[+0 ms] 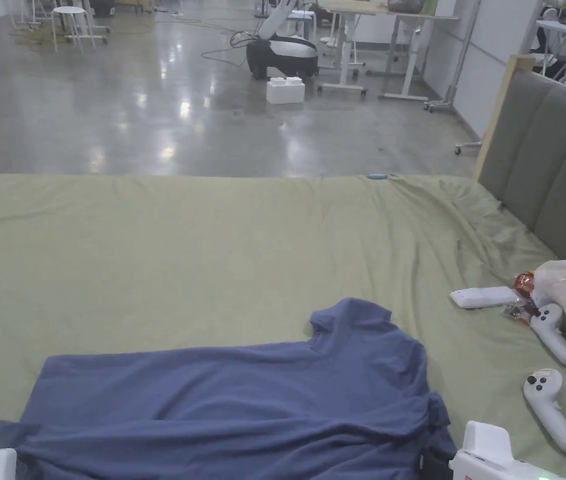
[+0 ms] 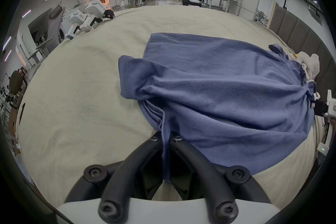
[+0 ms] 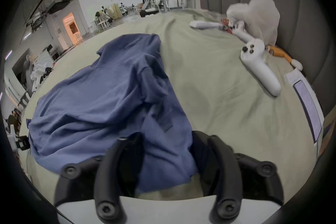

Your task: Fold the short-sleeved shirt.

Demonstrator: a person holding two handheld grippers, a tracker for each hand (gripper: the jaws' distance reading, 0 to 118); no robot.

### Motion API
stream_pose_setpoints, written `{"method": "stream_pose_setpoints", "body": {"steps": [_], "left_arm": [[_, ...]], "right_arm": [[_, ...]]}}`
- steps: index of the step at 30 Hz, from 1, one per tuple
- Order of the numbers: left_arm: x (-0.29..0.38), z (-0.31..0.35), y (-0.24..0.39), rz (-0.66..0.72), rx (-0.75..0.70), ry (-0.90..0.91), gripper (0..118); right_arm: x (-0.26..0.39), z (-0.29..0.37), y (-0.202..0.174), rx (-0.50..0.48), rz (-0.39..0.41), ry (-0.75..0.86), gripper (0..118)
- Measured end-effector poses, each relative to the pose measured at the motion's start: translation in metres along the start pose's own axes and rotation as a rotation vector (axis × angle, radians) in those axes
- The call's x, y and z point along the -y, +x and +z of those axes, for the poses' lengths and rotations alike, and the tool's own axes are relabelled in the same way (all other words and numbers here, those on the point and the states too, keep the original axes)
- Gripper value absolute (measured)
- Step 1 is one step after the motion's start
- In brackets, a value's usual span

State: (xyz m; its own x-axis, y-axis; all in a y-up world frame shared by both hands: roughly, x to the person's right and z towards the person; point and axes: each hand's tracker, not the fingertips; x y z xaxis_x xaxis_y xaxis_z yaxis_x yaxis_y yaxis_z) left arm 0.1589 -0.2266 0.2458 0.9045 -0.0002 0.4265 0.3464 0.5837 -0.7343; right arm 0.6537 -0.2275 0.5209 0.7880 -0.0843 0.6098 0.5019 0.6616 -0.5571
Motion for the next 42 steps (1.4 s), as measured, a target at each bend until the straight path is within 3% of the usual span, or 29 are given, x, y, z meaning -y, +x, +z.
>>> {"method": "stream_pose_setpoints", "body": {"steps": [1, 2, 5, 7, 11, 17, 24, 26, 27, 29, 30, 31, 33, 36, 42], "left_arm": [[0.000, 0.001, 0.001, -0.002, -0.001, 0.003, 4], [0.001, 0.001, 0.002, -0.003, -0.002, 0.005, 3], [-0.011, 0.012, -0.008, 0.001, 0.045, -0.019, 0], [-0.012, 0.038, -0.020, 0.078, 0.088, 0.065, 0], [-0.003, 0.091, -0.050, 0.215, 0.140, 0.138, 0], [0.064, 0.134, -0.065, 0.160, 0.151, 0.093, 0], [0.133, 0.140, -0.058, 0.159, 0.141, 0.043, 0], [0.138, 0.133, -0.060, 0.187, 0.147, 0.053, 16], [0.139, 0.133, -0.060, 0.188, 0.144, 0.050, 33], [0.138, 0.137, -0.063, 0.197, 0.120, 0.051, 73], [0.138, 0.142, -0.065, 0.200, 0.111, 0.072, 84], [0.136, 0.149, -0.066, 0.192, 0.090, 0.128, 85], [0.128, 0.171, -0.066, 0.175, 0.055, 0.214, 86], [0.113, 0.216, -0.057, 0.157, 0.038, 0.411, 91], [0.090, 0.323, -0.007, -0.001, 0.008, 0.803, 95]], "right_arm": [[-0.001, 0.003, -0.001, -0.022, -0.020, -0.015, 11], [-0.002, 0.003, -0.001, -0.051, -0.033, -0.018, 10], [-0.007, 0.014, -0.007, -0.029, -0.022, -0.018, 9], [-0.010, 0.035, -0.012, 0.012, -0.005, 0.048, 9], [-0.005, 0.083, -0.008, -0.006, -0.087, 0.083, 9], [0.047, 0.142, 0.014, -0.006, -0.094, 0.075, 9], [0.104, 0.158, 0.014, 0.021, -0.021, -0.006, 9], [0.109, 0.154, 0.016, 0.016, -0.039, -0.040, 11], [0.109, 0.154, 0.017, 0.010, -0.046, -0.049, 16], [0.107, 0.155, 0.019, 0.024, -0.052, -0.063, 45], [0.106, 0.158, 0.022, 0.034, -0.057, -0.045, 68], [0.104, 0.163, 0.028, 0.034, -0.063, -0.013, 74], [0.095, 0.175, 0.032, 0.018, -0.084, 0.040, 74], [0.080, 0.202, 0.033, -0.083, -0.109, 0.156, 74], [0.054, 0.277, 0.000, -0.179, -0.027, 0.475, 74]]}}
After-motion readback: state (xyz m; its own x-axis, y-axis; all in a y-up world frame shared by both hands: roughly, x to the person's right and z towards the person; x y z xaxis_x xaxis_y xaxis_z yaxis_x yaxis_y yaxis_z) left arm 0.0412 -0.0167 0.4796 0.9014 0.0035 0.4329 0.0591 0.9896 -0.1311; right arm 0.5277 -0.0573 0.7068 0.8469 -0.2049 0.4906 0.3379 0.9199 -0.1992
